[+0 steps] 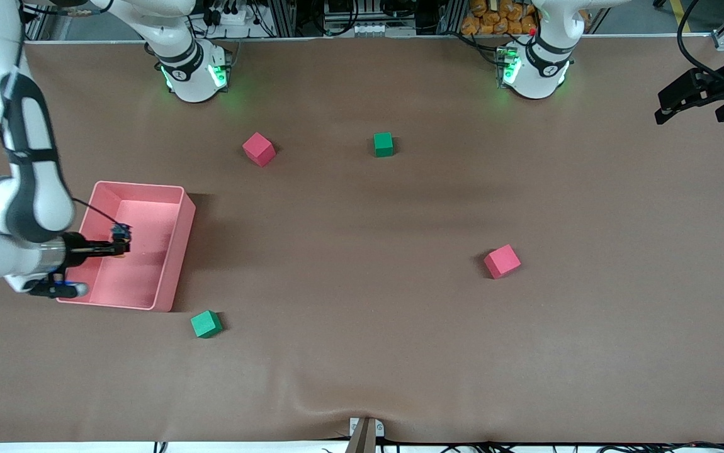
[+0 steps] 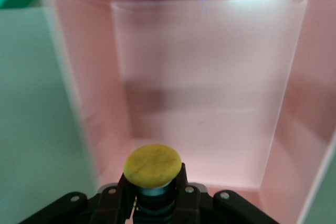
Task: Place and upright button with both arms
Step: 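Lift the button out of the tray and carry it to mid-table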
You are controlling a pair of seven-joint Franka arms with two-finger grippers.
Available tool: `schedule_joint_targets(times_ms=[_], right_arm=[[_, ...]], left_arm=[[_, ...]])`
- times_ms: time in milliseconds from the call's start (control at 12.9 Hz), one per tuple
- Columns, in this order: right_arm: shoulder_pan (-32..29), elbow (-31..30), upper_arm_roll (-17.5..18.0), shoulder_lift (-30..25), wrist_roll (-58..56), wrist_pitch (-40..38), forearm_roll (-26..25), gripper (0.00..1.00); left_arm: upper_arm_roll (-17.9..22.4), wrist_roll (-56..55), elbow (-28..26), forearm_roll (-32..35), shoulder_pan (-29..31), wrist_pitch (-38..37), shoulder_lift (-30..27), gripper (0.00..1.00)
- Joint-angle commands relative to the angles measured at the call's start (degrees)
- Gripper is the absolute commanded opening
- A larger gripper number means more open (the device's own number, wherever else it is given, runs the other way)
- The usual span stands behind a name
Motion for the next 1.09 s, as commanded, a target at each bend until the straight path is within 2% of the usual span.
schedule_joint_targets(times_ms=[0, 155, 388, 465, 776, 931, 1008], right_arm=[[6.75, 8.6, 0.87, 0.58, 9.05, -6.04, 0.82, 0.0], [15.36, 10.72, 1.31, 1.11, 20.18, -4.83, 0.73, 0.0], [25.3, 11.52, 1.31, 5.31, 32.34, 7.43, 8.62, 0.0], [28.99, 11.61, 1.39, 7.07, 33.59, 12.0, 8.82, 0.0], [42.53, 12.65, 1.22, 16.73, 37.62, 29.42, 8.03, 0.0], [47.9, 19.04, 0.87, 23.31, 41.5, 31.82, 5.5, 0.0], [49.75, 20.91, 0.95, 25.17, 42.04, 31.74, 2.26, 0.0]], left_arm=[[-0.03, 1.45, 0.32, -0.98, 0.58, -0.96, -0.93, 1.0], [-0.12, 1.54, 0.32, -0.98, 0.67, -0.96, -0.93, 1.0], [0.49, 1.54, 0.49, -0.98, 0.67, -1.05, -1.28, 1.0], [0.76, 1.54, 1.02, -1.07, 0.67, -1.05, -1.37, 1.0], [1.64, 1.97, 0.94, -0.98, 0.67, -1.4, -1.55, 1.0], [2.43, 2.59, 1.02, -0.98, 0.67, -1.84, -1.46, 1.0], [2.78, 3.11, 0.94, -0.98, 0.67, -1.84, -1.46, 1.0]])
